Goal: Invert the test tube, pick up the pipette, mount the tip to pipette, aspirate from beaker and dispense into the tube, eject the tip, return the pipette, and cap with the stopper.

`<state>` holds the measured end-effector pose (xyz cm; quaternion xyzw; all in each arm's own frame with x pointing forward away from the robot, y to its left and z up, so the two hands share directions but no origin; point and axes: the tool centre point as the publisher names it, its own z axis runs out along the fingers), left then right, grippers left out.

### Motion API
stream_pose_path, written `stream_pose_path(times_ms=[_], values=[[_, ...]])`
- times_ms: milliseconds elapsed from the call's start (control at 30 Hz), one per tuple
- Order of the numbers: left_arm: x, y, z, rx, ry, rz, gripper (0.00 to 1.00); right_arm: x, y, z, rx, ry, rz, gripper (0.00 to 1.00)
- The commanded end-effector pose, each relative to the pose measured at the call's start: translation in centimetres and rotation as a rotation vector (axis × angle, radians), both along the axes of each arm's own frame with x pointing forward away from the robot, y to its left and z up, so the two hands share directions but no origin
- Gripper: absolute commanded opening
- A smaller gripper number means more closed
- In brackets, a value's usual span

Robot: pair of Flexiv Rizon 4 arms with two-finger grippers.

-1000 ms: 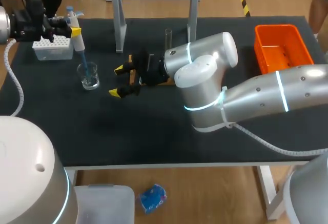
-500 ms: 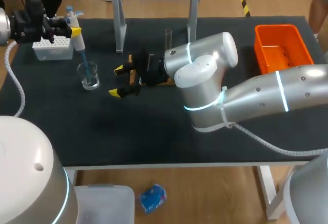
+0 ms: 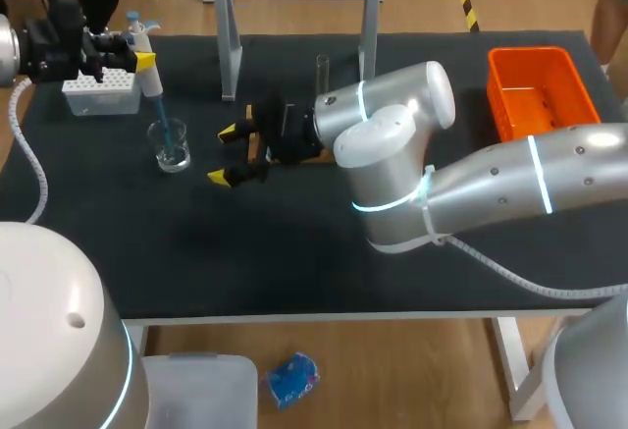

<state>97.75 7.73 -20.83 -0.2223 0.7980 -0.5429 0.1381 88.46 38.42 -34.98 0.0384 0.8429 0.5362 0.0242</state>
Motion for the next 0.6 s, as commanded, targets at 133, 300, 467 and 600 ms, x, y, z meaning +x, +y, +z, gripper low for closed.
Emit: stream_pose_path(times_ms=[133,300,467,600], values=[[-0.1,0.0,-0.1,-0.001,-0.004,0.002,0.00,-0.3,-1.6,5.4,-0.008,-0.032,-0.032,1.00],[-0.1,0.0,-0.1,-0.001,-0.004,0.002,0.00,0.0,-2.6,10.5,-0.009,-0.086,-0.033,1.00],[-0.1,0.0,-0.1,-0.001,-0.004,0.002,0.00,1.2,-3.6,15.2,0.026,-0.151,-0.010,1.00],[-0.1,0.0,-0.1,-0.001,-0.004,0.002,0.00,3.0,-4.2,18.3,0.053,-0.192,0.020,1.00]])
